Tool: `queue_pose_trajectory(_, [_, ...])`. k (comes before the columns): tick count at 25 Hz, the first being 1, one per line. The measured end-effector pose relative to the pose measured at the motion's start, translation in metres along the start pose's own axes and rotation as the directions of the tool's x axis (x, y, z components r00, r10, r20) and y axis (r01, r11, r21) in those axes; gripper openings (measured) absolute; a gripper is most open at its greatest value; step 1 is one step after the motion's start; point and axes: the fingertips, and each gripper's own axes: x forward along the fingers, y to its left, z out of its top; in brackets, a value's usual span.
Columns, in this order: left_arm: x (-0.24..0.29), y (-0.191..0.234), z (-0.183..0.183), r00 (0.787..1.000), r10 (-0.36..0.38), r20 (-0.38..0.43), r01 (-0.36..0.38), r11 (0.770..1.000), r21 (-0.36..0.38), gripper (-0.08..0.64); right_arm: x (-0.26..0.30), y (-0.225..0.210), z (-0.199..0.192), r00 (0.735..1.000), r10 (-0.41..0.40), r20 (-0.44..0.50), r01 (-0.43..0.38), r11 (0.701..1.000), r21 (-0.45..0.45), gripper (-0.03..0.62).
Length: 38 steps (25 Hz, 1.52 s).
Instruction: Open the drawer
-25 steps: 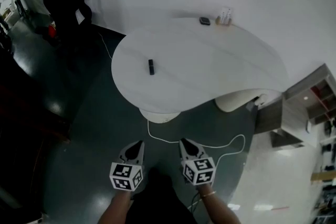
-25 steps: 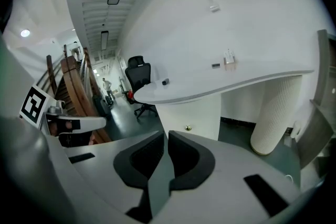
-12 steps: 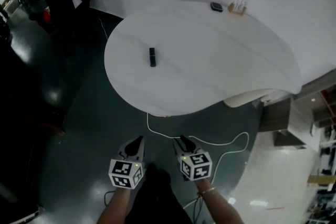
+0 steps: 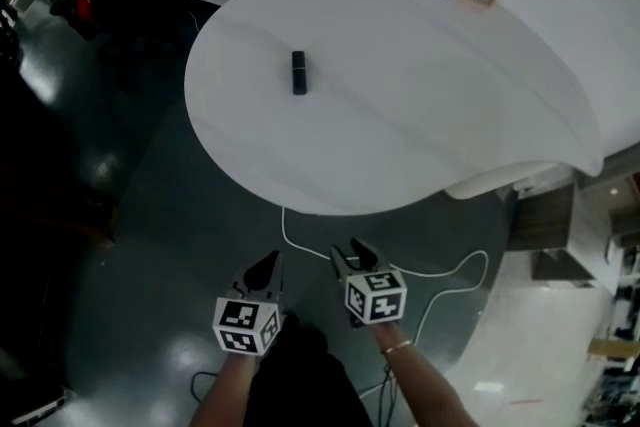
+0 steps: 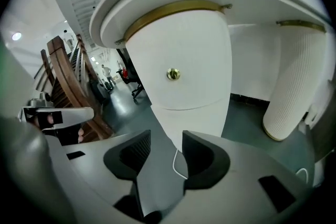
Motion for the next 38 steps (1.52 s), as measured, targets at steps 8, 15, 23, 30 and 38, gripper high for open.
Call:
queue_pose_trajectory(8, [0.041, 0.016, -0.038, 1.0, -0.008, 0.02, 0.008, 1.0, 0.006, 0.002, 0.062, -0.028, -0.025, 1.0, -0.028, -0.002, 0.028, 0.999, -0.018, 0.186])
queue_pose_trajectory(15, [0.073, 0.029, -0.058, 1.0, -0.008, 0.018, 0.007, 1.0, 0.023, 0.003, 0.107, -0.051, -0.041, 0.997, -0.081, -0.01, 0.081, 0.995, -0.056, 0.186])
queue_pose_trajectory(23, [0.09, 0.03, -0.074, 1.0, -0.016, 0.009, 0.016, 0.999, 0.029, 0.002, 0.14, -0.06, -0.049, 0.994, -0.105, -0.004, 0.104, 0.991, -0.089, 0.186])
queue_pose_trajectory(30, [0.107, 0.031, -0.08, 1.0, -0.021, 0.013, 0.02, 0.999, 0.028, 0.002, 0.164, -0.071, -0.055, 0.993, -0.114, -0.006, 0.114, 0.991, -0.075, 0.186])
queue_pose_trajectory(38, [0.113, 0.04, -0.082, 1.0, -0.006, 0.011, 0.006, 1.0, 0.024, 0.002, 0.177, -0.073, -0.054, 0.993, -0.121, -0.002, 0.12, 0.988, -0.096, 0.171])
